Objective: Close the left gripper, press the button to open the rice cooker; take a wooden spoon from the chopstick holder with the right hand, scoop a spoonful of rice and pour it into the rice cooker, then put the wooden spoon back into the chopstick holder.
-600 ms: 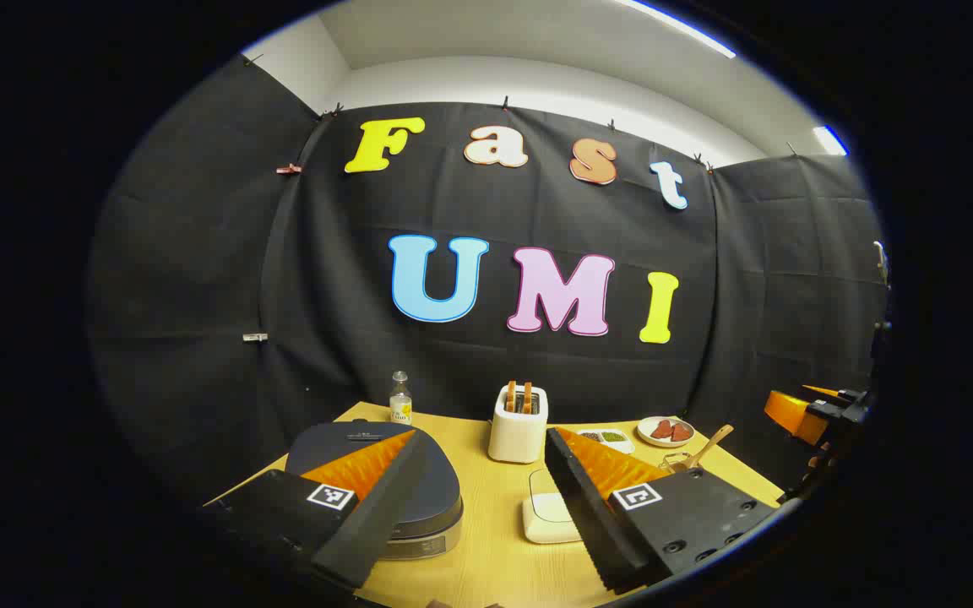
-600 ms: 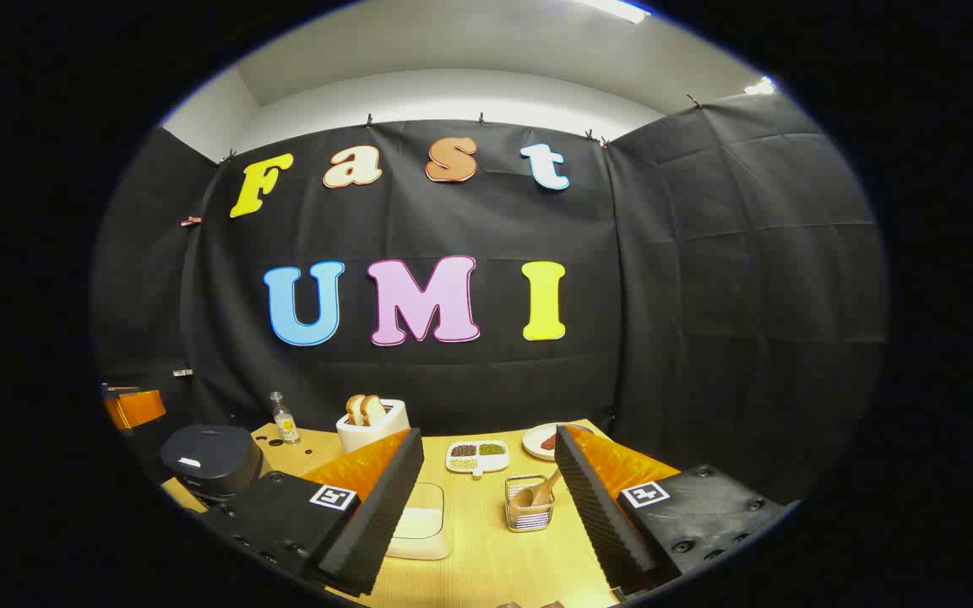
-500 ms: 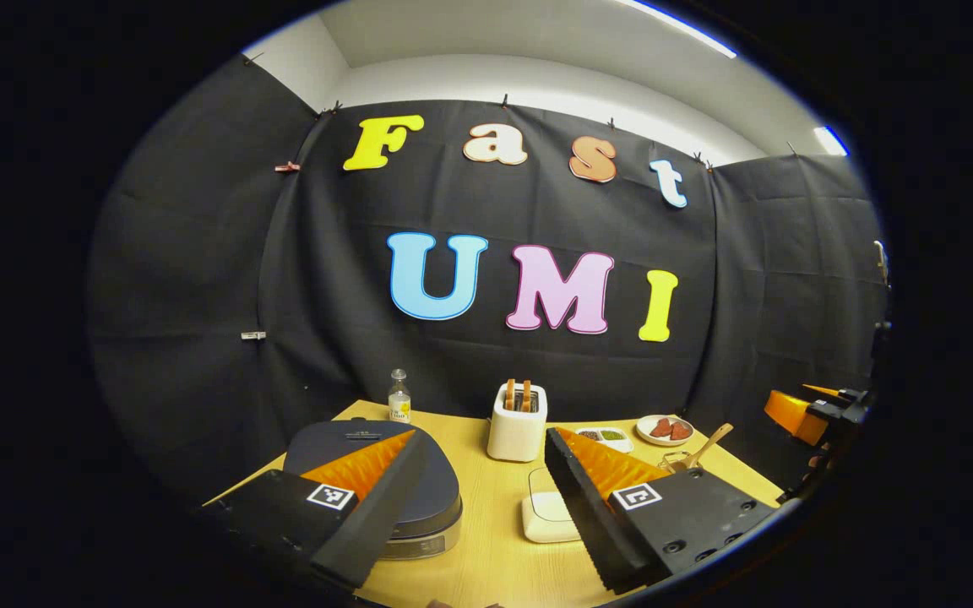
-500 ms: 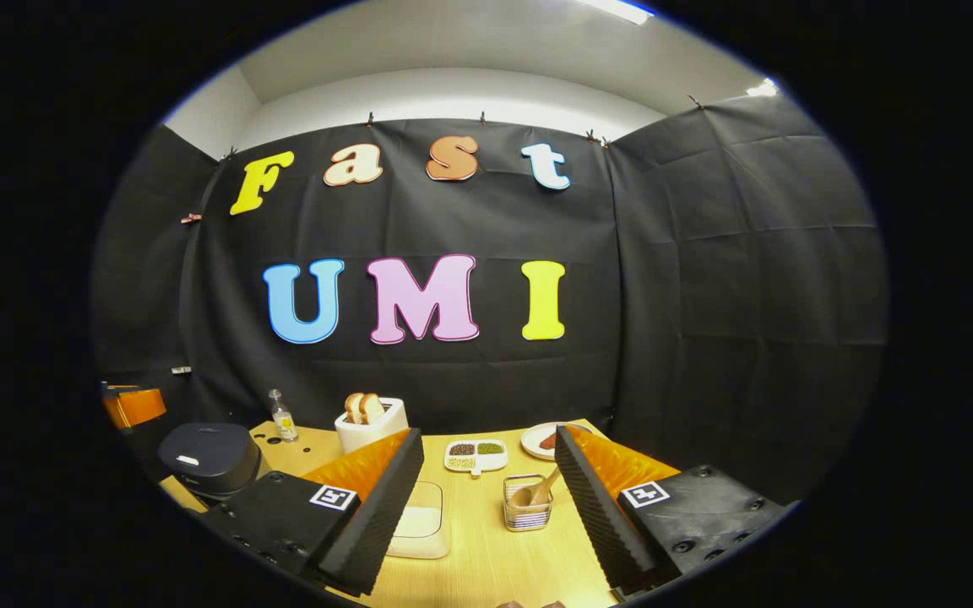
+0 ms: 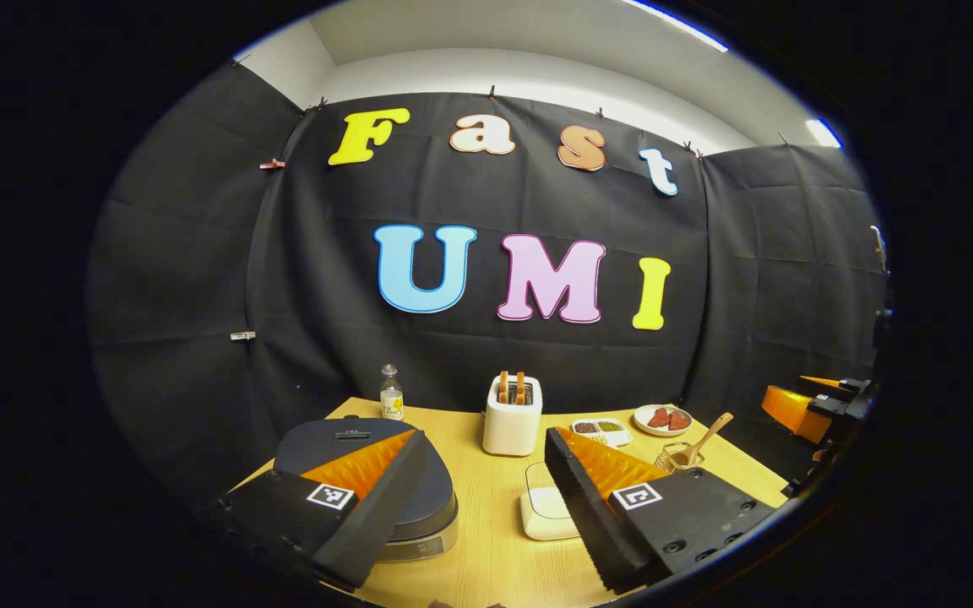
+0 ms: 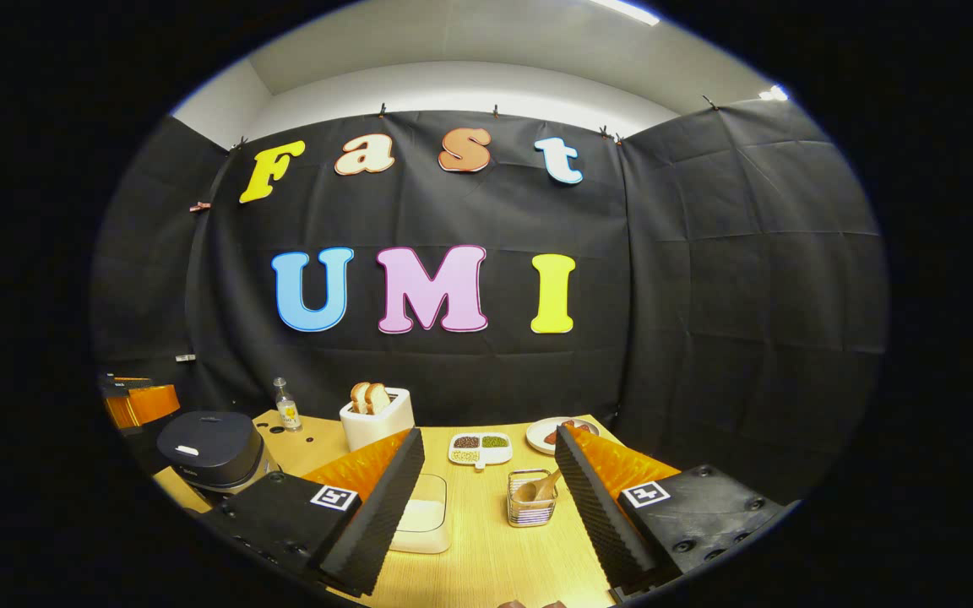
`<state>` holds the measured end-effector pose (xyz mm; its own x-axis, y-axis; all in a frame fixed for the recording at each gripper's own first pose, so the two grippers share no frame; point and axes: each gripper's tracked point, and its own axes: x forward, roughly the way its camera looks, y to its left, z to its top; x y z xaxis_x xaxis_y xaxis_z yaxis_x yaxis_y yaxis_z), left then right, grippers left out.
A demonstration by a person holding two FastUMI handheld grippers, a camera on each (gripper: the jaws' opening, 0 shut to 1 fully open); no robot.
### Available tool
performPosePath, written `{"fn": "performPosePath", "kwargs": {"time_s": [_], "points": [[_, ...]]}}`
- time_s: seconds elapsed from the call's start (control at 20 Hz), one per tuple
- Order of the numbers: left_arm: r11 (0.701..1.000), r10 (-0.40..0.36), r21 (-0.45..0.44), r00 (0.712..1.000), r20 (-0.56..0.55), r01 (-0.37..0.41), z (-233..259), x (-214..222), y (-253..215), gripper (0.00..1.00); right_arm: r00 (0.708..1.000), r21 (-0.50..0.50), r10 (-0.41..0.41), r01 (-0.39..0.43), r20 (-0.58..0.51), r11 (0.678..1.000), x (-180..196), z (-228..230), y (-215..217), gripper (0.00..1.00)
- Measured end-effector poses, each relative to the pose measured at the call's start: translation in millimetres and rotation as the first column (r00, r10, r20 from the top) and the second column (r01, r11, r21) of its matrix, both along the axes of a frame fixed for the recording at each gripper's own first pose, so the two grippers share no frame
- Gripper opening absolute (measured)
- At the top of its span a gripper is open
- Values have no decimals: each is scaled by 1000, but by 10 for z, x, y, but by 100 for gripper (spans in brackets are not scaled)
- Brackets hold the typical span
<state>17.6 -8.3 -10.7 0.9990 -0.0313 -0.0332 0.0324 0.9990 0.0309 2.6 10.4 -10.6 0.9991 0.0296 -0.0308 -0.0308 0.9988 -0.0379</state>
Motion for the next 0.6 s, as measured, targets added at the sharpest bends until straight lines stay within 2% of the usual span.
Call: {"fn": "performPosePath", "kwargs": {"time_s": [0.25, 0.3, 0.4, 0.6], "points": [[1000, -4, 2, 1000, -3, 4, -19, 19, 56, 95, 1000, 5, -21, 21, -7, 1000, -24, -37, -26, 98], [1000, 0, 1, 1000, -1, 0, -1, 33, 80, 95, 1000, 13, -28, 28, -4, 1000, -20, -31, -29, 100], [1000, 4, -3, 1000, 1, -4, 8, 41, 120, 95, 999, 17, -41, 41, -8, 999, -18, -63, -29, 98], [999, 17, 35, 1000, 15, -18, 81, 91, 264, 95, 998, 31, -60, 61, -21, 998, -27, -83, -65, 98]]}}
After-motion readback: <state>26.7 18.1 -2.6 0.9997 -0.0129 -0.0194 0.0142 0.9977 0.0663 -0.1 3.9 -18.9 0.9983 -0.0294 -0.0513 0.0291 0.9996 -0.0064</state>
